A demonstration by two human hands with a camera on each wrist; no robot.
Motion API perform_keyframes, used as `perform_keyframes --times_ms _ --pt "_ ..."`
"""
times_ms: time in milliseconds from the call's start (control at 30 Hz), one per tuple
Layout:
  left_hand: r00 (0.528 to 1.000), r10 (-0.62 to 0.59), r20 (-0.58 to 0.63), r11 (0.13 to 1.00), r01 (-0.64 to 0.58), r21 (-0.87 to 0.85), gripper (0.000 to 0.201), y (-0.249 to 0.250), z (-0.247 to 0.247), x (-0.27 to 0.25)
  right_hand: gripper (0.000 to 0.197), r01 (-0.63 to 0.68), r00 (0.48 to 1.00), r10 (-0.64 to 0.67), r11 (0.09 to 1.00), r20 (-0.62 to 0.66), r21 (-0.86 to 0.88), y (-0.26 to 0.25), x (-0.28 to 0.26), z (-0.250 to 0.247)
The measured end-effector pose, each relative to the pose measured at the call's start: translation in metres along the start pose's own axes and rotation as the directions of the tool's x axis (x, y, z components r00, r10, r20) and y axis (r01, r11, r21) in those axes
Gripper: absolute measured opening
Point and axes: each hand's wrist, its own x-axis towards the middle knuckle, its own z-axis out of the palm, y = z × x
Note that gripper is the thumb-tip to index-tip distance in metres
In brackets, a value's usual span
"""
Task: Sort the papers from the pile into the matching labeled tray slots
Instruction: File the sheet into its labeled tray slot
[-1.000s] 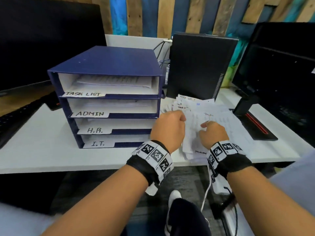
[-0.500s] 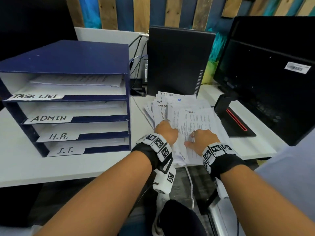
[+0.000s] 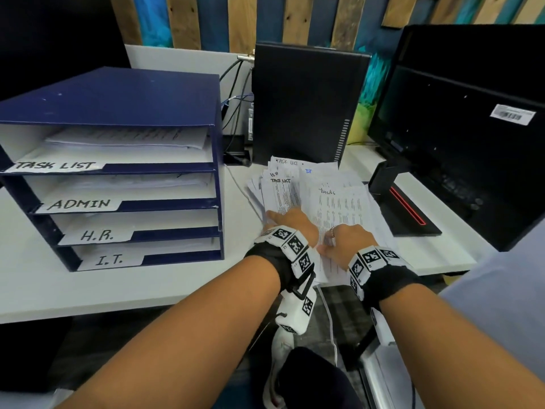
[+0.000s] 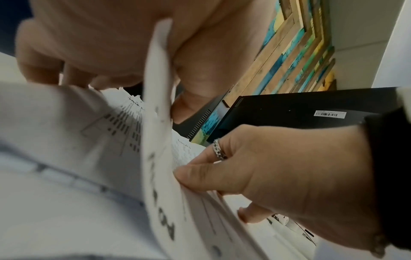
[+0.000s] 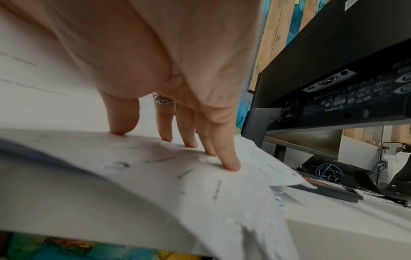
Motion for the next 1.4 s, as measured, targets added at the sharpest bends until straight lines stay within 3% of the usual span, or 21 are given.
perform_keyframes --times_ms 133,333,533,633,733,800,833,933,1000,1100,1167,1233,1400 --pt "0.997 -0.006 -0.083 0.990 -0.006 -0.143 0.053 -0.007 -0.002 -0.005 0.037 0.010 1.000 -0.010 1.000 0.002 -0.002 -0.001 0.000 -0.002" --pt "0.993 -0.109 -0.040 0.970 0.098 -0.221 0.048 -0.004 -0.006 -0.001 0.037 0.005 1.000 -0.005 1.000 0.002 0.003 -0.002 -0.001 -0.001" --pt "0.985 -0.011 -0.173 0.980 -0.024 -0.196 0.038 -0.013 0.004 0.004 0.036 0.019 1.000 -0.019 1.000 -0.010 -0.008 -0.001 0.005 0.002" --pt "0.963 0.034 -0.267 0.971 -0.095 -0.221 0.045 -0.015 -0.001 0.000 0.035 0.025 1.000 -0.025 1.000 -0.011 -0.016 0.000 0.007 0.004" --pt "0.935 0.017 -0.353 0.944 -0.131 -0.302 0.054 -0.014 -0.011 0.000 0.032 0.026 1.000 -0.026 1.000 -0.001 -0.010 -0.001 0.008 0.004" --pt "0.938 -0.024 -0.346 0.907 -0.125 -0.402 0.055 -0.013 -0.020 0.005 0.030 0.029 1.000 -0.029 1.000 -0.001 -0.012 -0.001 0.008 0.005" --pt "0.947 -0.032 -0.320 0.896 -0.115 -0.429 0.051 -0.013 -0.024 0.009 0.031 0.028 1.000 -0.028 1.000 0.005 -0.011 0.000 0.008 0.006" --pt "0.972 -0.001 -0.235 0.924 -0.089 -0.371 0.010 -0.020 -0.036 0.022 0.033 0.016 1.000 -0.018 0.998 0.024 0.067 0.000 0.007 0.014" --pt "0.973 0.010 -0.229 0.919 -0.099 -0.383 0.023 -0.029 -0.036 0.029 0.036 0.019 1.000 -0.017 0.987 -0.013 0.158 -0.001 0.007 0.017" --pt "0.971 -0.015 -0.240 0.877 -0.102 -0.469 0.027 -0.046 -0.030 0.027 0.044 0.004 0.995 0.011 0.988 -0.099 0.151 0.001 0.008 0.007" --pt "0.983 -0.041 -0.182 0.844 -0.063 -0.532 0.026 -0.059 -0.025 0.023 0.051 -0.068 0.994 0.080 0.986 -0.068 0.154 0.008 0.009 -0.001" --pt "0.989 -0.079 -0.128 0.835 -0.004 -0.550 0.037 -0.071 -0.020 0.023 0.052 -0.110 0.994 0.111 0.984 0.005 0.143 0.017 0.010 -0.003" --pt "0.964 -0.168 -0.208 0.907 0.068 -0.415 0.071 -0.083 -0.011 0.017 0.051 -0.104 0.994 0.103 0.993 0.040 0.049 0.020 0.006 0.003"
